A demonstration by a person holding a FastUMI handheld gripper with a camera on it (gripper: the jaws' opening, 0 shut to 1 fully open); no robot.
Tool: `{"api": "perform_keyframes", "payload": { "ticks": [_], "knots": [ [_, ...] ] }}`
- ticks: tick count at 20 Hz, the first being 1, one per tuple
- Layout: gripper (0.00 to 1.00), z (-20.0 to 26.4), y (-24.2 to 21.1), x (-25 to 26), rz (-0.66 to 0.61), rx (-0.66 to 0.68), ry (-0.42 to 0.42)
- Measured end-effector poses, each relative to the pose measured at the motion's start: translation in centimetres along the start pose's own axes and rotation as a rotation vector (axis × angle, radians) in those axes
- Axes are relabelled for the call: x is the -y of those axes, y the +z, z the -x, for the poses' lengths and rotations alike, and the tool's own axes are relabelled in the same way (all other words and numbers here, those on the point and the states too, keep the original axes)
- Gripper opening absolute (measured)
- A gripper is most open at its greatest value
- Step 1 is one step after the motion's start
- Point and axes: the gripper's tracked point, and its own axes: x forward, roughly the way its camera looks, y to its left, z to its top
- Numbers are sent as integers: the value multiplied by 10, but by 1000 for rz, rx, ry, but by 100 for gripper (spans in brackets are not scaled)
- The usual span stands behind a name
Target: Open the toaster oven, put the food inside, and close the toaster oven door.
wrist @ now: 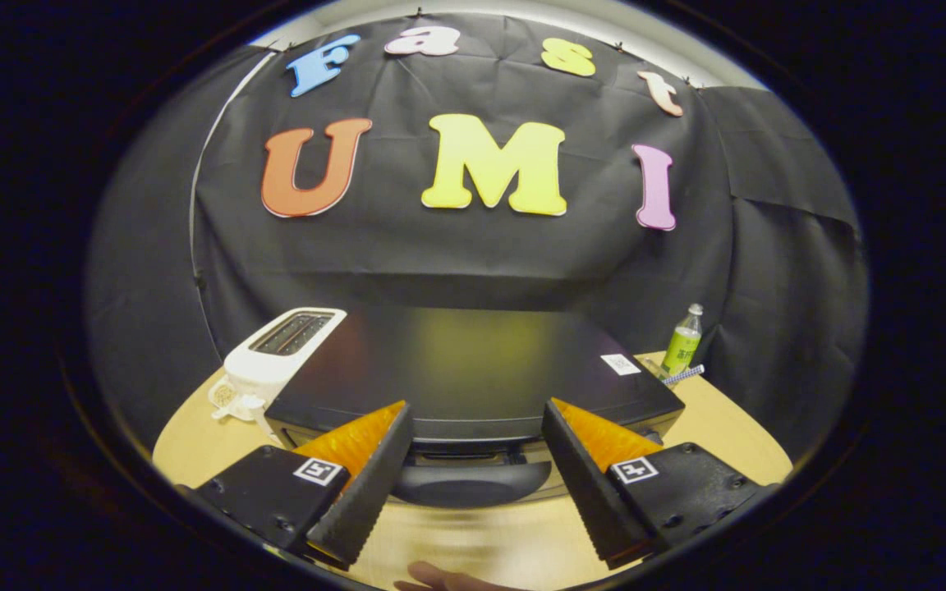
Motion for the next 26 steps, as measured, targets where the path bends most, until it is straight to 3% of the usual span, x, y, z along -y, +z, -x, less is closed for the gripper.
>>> {"api": "perform_keyframes", "payload": {
  "ticks": [3, 4, 8, 13, 26],
  "knots": [
    [100, 5, -4, -12, 18, 4, 40],
    [100, 7, -24, -16, 32, -89, 59],
    [100, 15, -24, -10, 27, -38, 58],
    [100, 41, -54, -6, -17, -119, 99],
    [100, 90, -138, 0, 41, -280, 112]
  ]
}}
